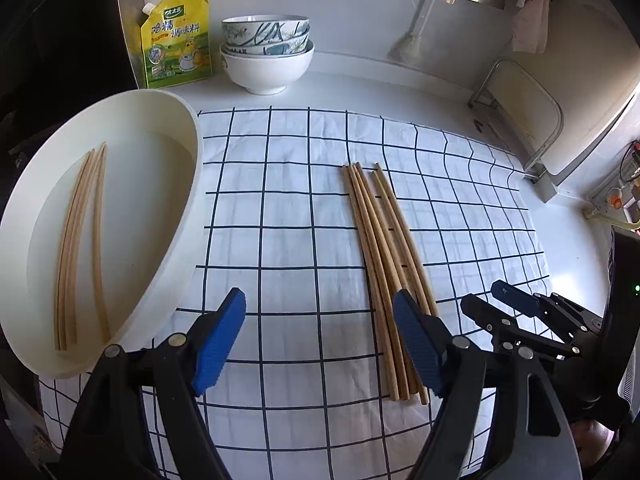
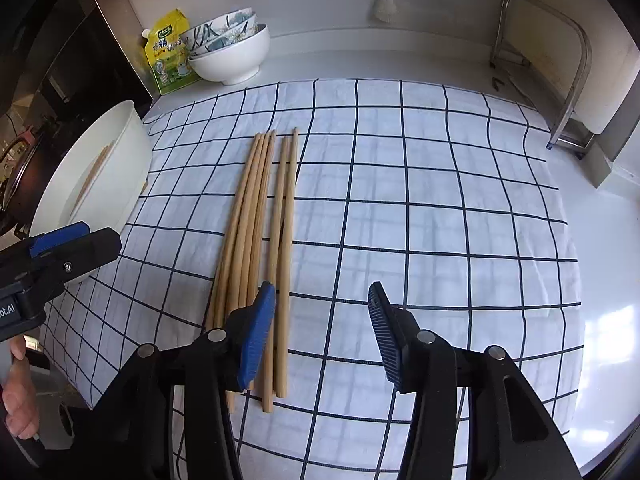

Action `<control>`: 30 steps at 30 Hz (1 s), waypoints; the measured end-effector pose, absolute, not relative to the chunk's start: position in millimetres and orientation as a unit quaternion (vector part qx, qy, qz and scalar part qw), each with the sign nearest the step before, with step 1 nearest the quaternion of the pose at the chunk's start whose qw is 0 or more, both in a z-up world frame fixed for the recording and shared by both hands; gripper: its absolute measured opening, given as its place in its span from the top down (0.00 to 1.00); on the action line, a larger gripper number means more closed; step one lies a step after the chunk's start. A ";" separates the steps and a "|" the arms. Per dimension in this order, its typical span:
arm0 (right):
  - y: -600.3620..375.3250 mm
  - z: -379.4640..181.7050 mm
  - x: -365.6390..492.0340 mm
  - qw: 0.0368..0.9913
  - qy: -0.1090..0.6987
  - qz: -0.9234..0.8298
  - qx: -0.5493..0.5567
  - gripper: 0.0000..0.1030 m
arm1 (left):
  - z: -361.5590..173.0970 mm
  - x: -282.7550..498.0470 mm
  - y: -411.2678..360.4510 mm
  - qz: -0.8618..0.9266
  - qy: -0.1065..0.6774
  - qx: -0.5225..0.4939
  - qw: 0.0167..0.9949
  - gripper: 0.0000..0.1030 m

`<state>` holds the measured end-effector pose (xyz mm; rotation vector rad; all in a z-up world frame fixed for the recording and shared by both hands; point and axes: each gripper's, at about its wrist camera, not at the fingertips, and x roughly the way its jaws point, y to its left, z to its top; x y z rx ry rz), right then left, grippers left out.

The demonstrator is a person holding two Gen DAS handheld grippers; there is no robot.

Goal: Organize utensils
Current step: 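Move both open tools back over the remaining chopsticks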

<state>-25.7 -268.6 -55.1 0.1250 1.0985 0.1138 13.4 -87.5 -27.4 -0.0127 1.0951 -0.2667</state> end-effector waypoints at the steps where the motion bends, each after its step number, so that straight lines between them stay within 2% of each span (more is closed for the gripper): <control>1: -267.9 -58.3 -24.1 0.849 0.523 0.057 0.059 0.55 | -30.8 13.1 -88.3 -0.124 0.522 -0.006 0.844 0.28; 17: -249.9 -81.4 -13.2 0.849 0.525 0.062 0.006 0.55 | -60.7 7.9 -90.0 -0.107 0.546 -0.013 0.831 0.25; 30: -281.9 -82.1 -13.4 0.850 0.526 0.032 0.006 0.55 | -80.4 15.3 -113.0 -0.112 0.550 -0.002 0.828 0.25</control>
